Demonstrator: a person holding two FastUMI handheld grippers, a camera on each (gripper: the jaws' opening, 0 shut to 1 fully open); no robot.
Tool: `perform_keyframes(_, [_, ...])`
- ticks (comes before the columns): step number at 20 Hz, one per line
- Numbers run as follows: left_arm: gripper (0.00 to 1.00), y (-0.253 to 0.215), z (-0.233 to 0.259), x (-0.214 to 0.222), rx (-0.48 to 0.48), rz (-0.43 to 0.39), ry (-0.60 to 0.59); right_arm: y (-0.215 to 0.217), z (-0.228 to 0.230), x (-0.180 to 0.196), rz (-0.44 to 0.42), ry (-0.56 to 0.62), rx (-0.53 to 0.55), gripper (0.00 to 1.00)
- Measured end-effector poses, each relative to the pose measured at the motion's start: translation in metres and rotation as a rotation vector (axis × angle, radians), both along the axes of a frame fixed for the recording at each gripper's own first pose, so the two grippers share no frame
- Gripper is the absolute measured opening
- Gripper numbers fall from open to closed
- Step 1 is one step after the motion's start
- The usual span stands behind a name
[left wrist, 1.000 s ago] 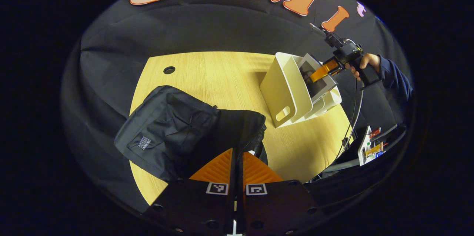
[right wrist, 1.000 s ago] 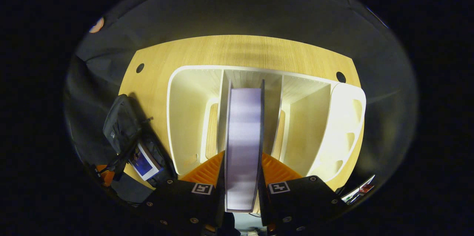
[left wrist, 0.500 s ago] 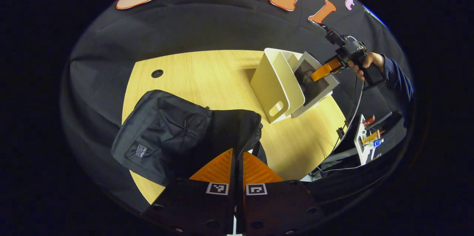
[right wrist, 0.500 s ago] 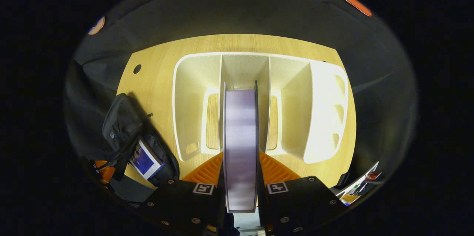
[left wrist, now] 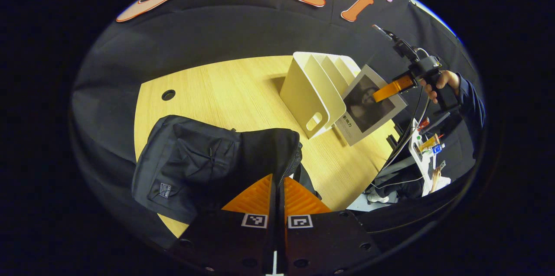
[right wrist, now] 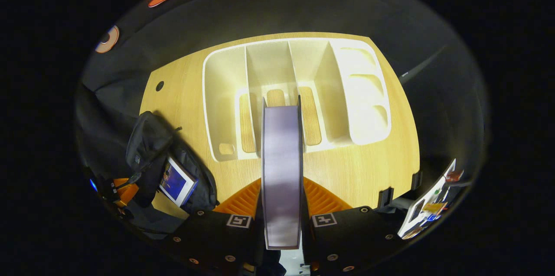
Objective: Open the schoolbag, grab two books from the bookshelf and put them into the schoolbag.
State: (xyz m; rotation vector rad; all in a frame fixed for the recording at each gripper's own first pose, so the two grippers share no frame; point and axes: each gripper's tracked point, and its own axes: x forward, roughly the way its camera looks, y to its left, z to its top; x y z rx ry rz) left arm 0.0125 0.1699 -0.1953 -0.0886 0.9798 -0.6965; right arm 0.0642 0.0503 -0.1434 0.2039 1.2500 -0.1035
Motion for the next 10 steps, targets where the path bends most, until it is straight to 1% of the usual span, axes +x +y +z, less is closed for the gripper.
perform_keyframes(8, [0.03, -0.001, 0.003, 0.004, 0.016, -0.085, -0.030, 0.026, 0.001, -0.060, -0.123, -0.042, 0.133, 0.36])
perform_keyframes(10, [0.03, 0.000, 0.004, 0.004, 0.017, -0.100, -0.035, 0.036, 0.000, -0.073, -0.125, -0.061, 0.179, 0.36])
